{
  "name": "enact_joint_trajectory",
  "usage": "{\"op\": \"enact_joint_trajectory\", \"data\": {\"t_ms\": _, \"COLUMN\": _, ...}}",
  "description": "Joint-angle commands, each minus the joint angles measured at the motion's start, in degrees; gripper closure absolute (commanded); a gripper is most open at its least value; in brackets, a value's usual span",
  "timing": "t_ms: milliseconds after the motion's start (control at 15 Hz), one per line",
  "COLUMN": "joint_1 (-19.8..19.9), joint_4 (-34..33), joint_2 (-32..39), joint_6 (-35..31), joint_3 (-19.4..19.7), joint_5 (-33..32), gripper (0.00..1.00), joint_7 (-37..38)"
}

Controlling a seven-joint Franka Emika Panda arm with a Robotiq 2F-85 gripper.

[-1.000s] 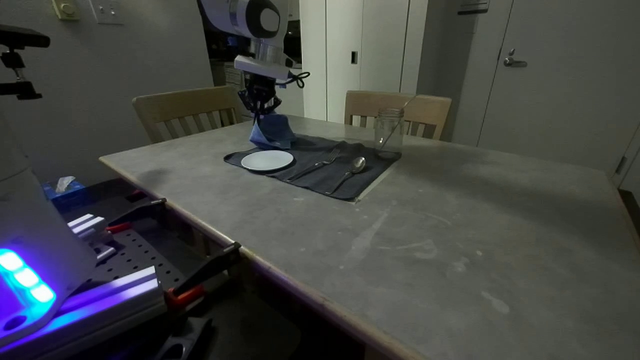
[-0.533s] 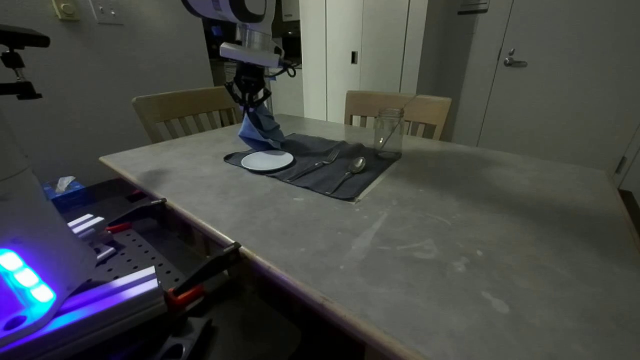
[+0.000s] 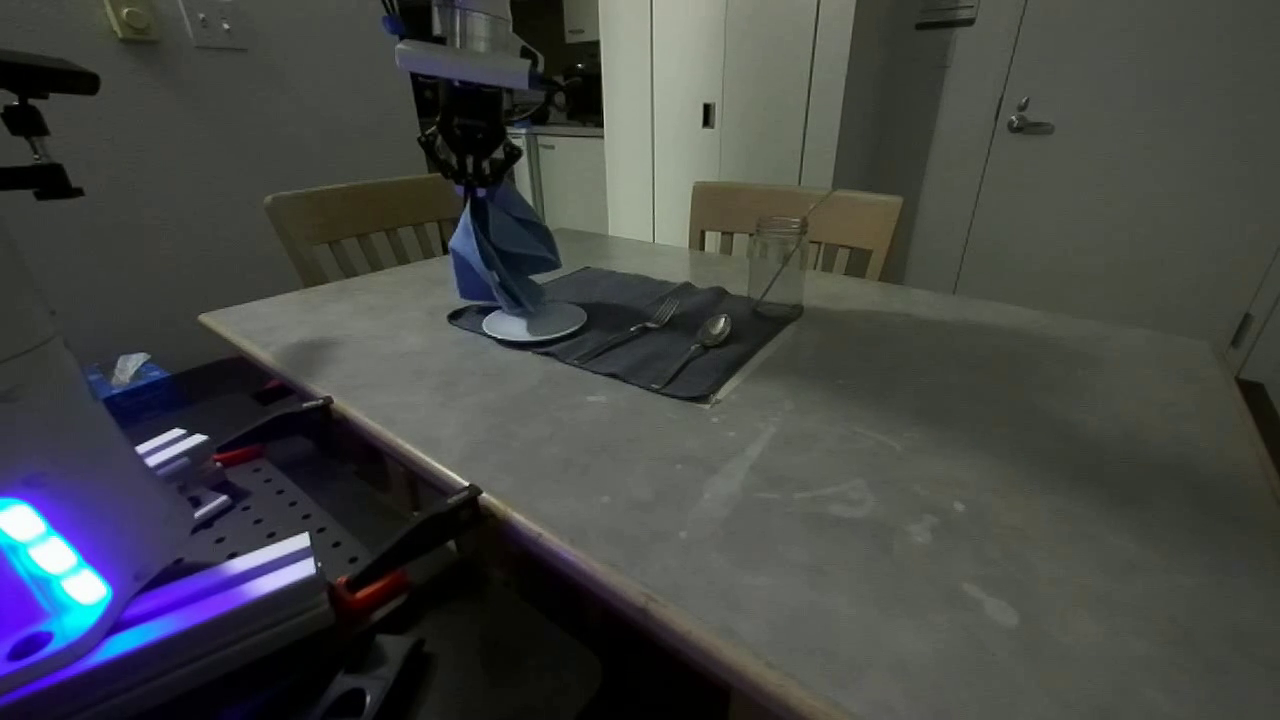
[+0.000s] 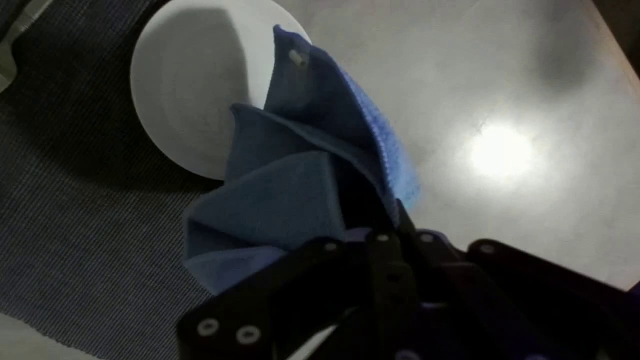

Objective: Use the blue towel to wipe the white plate

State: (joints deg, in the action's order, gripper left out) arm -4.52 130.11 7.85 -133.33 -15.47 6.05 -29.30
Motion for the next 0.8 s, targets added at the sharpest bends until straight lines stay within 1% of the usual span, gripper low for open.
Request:
{"op": "enact_joint_trajectory", "data": {"t_ms": 0, "joint_1": -1.4, "joint_4": 6.7, "joint_2": -7.6, "joint_6": -2.5, "joint_3": 1.5, "joint_5": 0.6, "gripper": 0.99, "joint_7": 1.2}}
{"op": "enact_joint_trajectory", "data": {"t_ms": 400, "joint_1": -2.4, "joint_4": 12.7, "joint_2": -15.6, "joint_6": -4.0, "joint_3": 4.6, "joint_5": -1.1, "gripper": 0.99, "joint_7": 7.8}}
{"op": "enact_joint_trajectory", "data": {"t_ms": 467, "joint_1": -2.0, "joint_4": 13.2, "joint_2": -16.4, "joint_6": -3.5, "joint_3": 5.3, "joint_5": -2.3, "gripper": 0.99, "joint_7": 10.8}}
{"op": "enact_joint_trajectory", "data": {"t_ms": 600, "joint_1": -1.5, "joint_4": 14.1, "joint_2": -17.3, "joint_6": -2.8, "joint_3": 6.8, "joint_5": -4.0, "gripper": 0.99, "joint_7": 13.2}}
{"op": "enact_joint_trajectory", "data": {"t_ms": 733, "joint_1": -1.5, "joint_4": 14.8, "joint_2": -16.9, "joint_6": -3.6, "joint_3": 8.3, "joint_5": -4.1, "gripper": 0.99, "joint_7": 13.2}}
